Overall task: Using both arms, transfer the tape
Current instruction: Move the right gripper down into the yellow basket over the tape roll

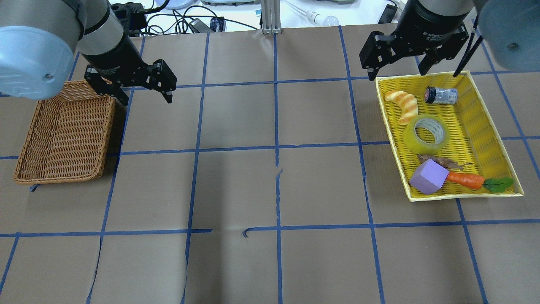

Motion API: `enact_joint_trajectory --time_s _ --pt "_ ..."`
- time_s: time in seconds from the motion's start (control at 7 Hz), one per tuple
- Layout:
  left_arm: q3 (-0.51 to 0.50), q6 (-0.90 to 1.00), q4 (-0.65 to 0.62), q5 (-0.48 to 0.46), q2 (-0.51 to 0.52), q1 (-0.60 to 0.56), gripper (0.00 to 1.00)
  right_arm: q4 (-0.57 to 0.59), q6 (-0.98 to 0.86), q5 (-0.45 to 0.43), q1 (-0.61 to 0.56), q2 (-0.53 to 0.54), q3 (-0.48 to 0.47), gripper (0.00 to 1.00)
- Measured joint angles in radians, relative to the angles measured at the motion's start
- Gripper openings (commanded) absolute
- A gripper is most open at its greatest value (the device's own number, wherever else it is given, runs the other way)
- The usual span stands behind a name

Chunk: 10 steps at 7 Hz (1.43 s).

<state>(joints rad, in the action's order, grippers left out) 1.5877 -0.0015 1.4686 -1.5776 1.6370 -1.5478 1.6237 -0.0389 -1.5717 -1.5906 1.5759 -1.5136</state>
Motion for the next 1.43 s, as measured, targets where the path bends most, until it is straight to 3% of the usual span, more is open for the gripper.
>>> enact_joint_trajectory --time_s 0.29,0.57,0.86,1.14,1.29,1.43 --pt "0.000 0.000 -0.001 -0.005 0.001 0.000 1.00 -0.001 -0.025 0.001 0.100 -0.026 -0.001 1.00" --pt "0.000 0.000 -0.001 -0.003 0.001 0.000 1.00 0.010 -0.208 0.011 0.280 -0.120 -0.004 1.00" --pt "0.001 0.000 -0.001 -0.001 0.001 0.000 1.00 0.083 -0.318 0.008 0.387 -0.285 -0.008 1.00" --pt "0.001 0.000 -0.001 0.001 0.002 0.000 1.00 0.216 -0.335 0.004 0.409 -0.394 -0.079 0.99" --pt "0.002 0.000 -0.001 0.002 0.002 0.000 1.00 0.310 -0.339 0.003 0.412 -0.415 -0.143 0.82" --pt "0.003 0.000 -0.001 0.002 0.003 0.000 1.00 0.382 -0.343 0.003 0.414 -0.423 -0.193 0.58"
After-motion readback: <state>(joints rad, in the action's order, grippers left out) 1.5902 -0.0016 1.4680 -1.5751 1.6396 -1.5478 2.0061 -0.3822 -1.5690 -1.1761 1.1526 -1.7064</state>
